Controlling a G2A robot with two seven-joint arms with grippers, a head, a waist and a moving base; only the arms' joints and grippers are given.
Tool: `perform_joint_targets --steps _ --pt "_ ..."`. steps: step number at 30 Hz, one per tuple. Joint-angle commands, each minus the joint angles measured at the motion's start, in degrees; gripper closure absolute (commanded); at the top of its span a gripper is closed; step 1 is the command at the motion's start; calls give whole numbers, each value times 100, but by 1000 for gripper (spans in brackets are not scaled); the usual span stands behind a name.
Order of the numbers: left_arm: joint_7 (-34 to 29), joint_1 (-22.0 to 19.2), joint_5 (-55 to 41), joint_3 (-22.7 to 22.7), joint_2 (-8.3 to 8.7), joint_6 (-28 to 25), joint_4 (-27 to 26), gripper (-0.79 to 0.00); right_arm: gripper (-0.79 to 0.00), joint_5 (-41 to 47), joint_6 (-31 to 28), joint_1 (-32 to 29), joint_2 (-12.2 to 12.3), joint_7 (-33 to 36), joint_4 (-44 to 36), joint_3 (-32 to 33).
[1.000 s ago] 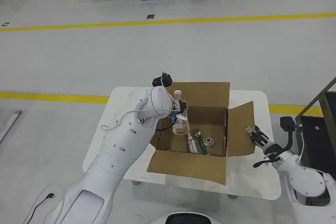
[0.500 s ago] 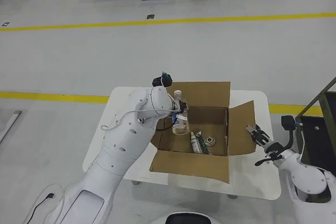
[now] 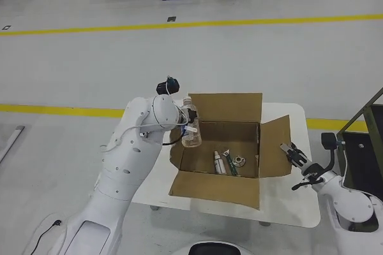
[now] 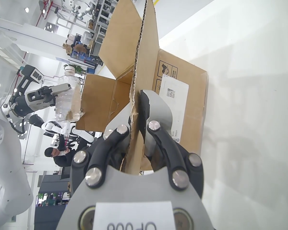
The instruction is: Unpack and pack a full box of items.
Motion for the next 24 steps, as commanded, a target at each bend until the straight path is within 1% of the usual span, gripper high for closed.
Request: perform_joint_targets --steps 1,6,8,10,11,15,21,24 --pt "-113 61 373 -224 72 -112 -228 0 0 32 1 -19 7 -9 -20 1" --pt "-556 273 1424 -794 207 -555 -694 0 0 66 -32 -72 25 -26 -74 3" --pt "-767 418 1699 -1043 227 -765 -678 0 0 100 -51 -81 31 -31 -72 -1" --pt "-981 512 2007 -1240 231 -980 -544 0 0 108 -65 -88 38 -39 -67 1" --pt "-1082 534 2181 -1283 222 -1081 -530 0 0 115 -78 -87 43 -46 -72 10" --pt "-1392 689 2363 -1424 136 -1391 -428 0 0 176 -103 -80 64 -48 -77 99" --pt "-1392 1026 2510 -1410 -19 -1391 -159 0 0 194 -94 -61 99 108 10 154" --pt "-1392 1026 2510 -1410 -19 -1391 -159 0 0 194 -94 -61 99 108 10 154"
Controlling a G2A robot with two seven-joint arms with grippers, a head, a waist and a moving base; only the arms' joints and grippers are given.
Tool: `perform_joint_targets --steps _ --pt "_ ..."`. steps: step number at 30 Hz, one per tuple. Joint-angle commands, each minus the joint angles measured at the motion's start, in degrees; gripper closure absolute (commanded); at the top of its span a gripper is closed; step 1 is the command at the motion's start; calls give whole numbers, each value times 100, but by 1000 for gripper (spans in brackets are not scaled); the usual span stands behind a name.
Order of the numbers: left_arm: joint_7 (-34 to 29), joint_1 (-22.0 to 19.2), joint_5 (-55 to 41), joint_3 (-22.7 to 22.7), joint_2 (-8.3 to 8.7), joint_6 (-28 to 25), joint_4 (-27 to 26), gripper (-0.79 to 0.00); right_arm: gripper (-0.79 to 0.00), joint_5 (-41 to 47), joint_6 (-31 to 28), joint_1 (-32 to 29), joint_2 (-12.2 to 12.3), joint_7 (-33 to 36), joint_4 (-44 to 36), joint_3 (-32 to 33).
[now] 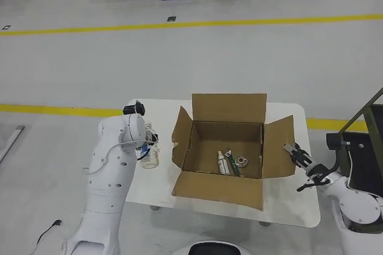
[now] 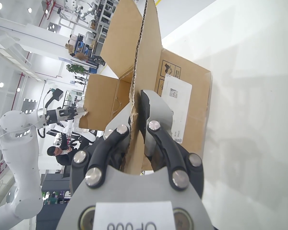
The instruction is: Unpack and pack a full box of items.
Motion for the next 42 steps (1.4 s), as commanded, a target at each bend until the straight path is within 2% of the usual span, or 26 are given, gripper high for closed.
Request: perform_joint_targets --steps 1,14,22,26,28,36,42 --pt "0 -6 -1 2 2 0 -4 0 0 1 -2 -1 -1 -4 -2 0" --pt "43 19 -18 4 3 -25 6 0 0 1 -2 -1 -1 -4 -2 0" --pt "235 432 -427 112 31 -722 287 0 0 43 -86 -79 45 107 -55 127" --pt "332 543 -556 147 49 -952 549 0 0 96 -141 -105 77 249 -48 221" --pt "351 535 -720 169 60 -1274 731 0 0 126 -152 -112 90 286 -26 250" --pt "767 375 -731 213 101 -1475 1569 0 0 237 -205 -137 139 419 51 331" --pt "1487 373 -865 416 73 -1597 1925 0 0 329 -232 -124 170 448 88 366"
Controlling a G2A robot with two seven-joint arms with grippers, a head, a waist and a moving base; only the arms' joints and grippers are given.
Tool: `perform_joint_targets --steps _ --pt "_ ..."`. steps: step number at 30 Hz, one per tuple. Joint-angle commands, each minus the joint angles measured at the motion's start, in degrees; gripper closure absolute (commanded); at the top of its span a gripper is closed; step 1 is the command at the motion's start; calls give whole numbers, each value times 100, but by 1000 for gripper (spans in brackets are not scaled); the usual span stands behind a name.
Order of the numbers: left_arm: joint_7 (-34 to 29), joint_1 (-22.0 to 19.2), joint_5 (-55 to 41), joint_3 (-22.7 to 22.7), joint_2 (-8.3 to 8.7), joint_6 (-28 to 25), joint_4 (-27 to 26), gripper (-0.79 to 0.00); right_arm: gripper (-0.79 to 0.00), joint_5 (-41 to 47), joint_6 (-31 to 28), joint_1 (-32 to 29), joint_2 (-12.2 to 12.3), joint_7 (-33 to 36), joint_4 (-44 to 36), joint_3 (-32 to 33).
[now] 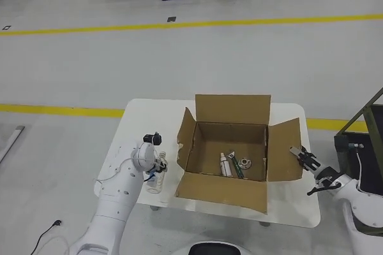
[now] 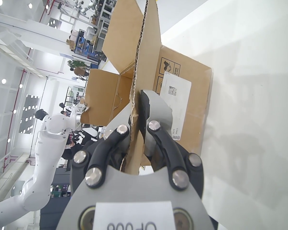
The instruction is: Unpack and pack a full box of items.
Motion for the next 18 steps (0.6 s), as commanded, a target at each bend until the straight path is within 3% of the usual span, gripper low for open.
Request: perform_joint_targets --steps 1,7,18 --pt "320 13 -97 59 -15 3 57 0 0 -7 -20 3 13 21 14 18" --pt "1102 46 -208 188 -57 341 284 0 0 -21 -59 -14 57 123 66 90" --pt "1322 -180 -564 295 -96 444 1186 0 0 -116 -55 -131 127 187 -103 215"
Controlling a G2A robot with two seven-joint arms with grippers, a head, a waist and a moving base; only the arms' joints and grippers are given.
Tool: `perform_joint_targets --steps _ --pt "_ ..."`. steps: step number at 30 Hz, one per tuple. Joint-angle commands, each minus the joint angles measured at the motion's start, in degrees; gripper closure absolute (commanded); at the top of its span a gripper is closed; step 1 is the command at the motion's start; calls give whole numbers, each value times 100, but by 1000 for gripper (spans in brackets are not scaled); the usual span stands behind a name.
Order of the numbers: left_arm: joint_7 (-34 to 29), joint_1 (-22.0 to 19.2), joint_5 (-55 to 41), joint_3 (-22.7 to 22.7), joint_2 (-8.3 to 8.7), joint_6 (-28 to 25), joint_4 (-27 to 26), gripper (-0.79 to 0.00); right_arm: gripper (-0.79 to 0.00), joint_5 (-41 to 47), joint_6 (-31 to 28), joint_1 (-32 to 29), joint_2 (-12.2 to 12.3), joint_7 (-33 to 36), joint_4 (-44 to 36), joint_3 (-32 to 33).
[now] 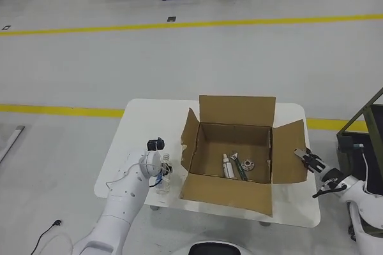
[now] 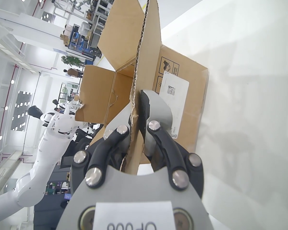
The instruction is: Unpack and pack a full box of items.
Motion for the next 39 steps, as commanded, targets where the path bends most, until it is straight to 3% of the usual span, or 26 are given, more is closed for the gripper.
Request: perform_joint_targets --steps 1,8,9,10,12,13,15,26,32,34,36,39 --pt "49 -80 -57 28 -5 -107 136 0 0 -10 10 -20 11 -11 -35 27" --pt "133 -268 -149 222 -49 -240 576 0 0 -48 47 -110 42 -42 -99 56" --pt "144 -300 -182 245 -59 -244 630 -166 0 -56 60 -121 46 -32 -104 51" --pt "132 -337 -185 281 -68 -265 682 -785 -9 -69 67 -128 51 -23 -113 48" --pt "90 -420 -141 357 -80 -297 791 -785 -191 -105 88 -141 63 14 -128 37" --pt "109 -448 -159 371 -85 -290 834 -785 -342 -112 100 -141 68 17 -133 39" --pt "138 -496 -180 391 -90 -283 888 -785 -785 -111 117 -145 76 6 -142 35" --pt "-15 -450 -252 216 40 -424 560 -785 -785 -309 119 -182 117 -257 -526 77" --pt "-267 -246 -347 -76 159 -195 -227 -785 -785 -403 -10 -286 133 -569 -1256 280" --pt "-422 -181 -520 -260 201 -64 -612 -785 -326 -505 -95 -319 145 -497 -1536 250" --pt "-518 -93 -565 -414 251 -7 -972 -785 0 -741 -181 -327 162 -372 -1768 137" --pt "-587 9 -517 -600 321 89 -1505 -785 0 -1364 -320 -264 192 -149 -1866 -248"
